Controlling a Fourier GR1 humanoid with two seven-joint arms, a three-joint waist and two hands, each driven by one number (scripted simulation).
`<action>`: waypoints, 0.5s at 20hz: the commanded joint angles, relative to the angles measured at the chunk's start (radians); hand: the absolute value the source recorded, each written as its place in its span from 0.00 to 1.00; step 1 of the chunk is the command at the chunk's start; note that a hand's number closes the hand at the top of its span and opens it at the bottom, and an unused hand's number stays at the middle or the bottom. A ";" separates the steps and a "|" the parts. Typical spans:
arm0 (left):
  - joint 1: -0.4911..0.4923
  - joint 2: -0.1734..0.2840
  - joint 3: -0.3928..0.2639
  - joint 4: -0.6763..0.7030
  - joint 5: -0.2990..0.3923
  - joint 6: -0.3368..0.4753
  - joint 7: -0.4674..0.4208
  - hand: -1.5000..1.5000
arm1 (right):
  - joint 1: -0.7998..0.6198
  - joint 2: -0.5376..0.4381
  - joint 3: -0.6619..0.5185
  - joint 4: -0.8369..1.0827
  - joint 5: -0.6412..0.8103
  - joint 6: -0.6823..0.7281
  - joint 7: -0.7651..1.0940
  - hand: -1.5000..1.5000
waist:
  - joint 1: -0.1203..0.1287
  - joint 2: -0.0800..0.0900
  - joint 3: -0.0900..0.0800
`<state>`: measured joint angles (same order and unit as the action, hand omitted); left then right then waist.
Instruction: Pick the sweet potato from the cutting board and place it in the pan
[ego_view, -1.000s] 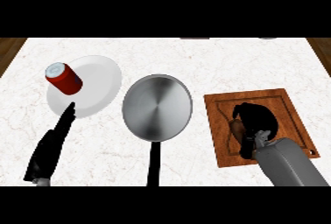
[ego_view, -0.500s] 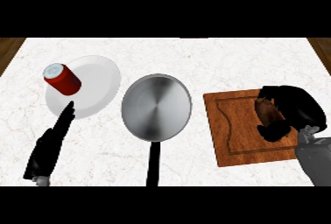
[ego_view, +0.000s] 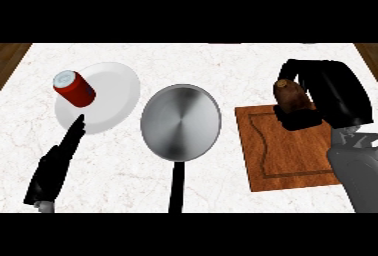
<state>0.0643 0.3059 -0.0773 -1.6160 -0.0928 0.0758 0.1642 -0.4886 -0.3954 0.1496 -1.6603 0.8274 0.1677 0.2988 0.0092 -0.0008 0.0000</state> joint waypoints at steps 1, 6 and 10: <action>0.006 -0.040 -0.024 -0.004 -0.022 0.018 -0.016 0.50 | -0.165 0.130 0.044 0.068 0.015 -0.005 0.062 1.00 | 0.012 0.003 -0.001; 0.052 0.021 0.038 -0.037 0.010 -0.038 -0.033 0.50 | -0.229 0.276 0.074 0.165 0.000 -0.011 0.101 1.00 | 0.010 0.001 0.000; -0.016 -0.020 0.028 0.045 -0.011 -0.025 -0.056 0.50 | -0.378 0.329 -0.003 0.457 -0.023 -0.074 0.012 1.00 | 0.012 0.007 0.000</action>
<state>0.0724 0.2866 -0.0673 -1.6084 -0.1087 0.0658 0.1328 -0.7577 -0.1212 0.1883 -1.3888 0.8207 0.1247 0.3520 0.0200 0.0029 -0.0005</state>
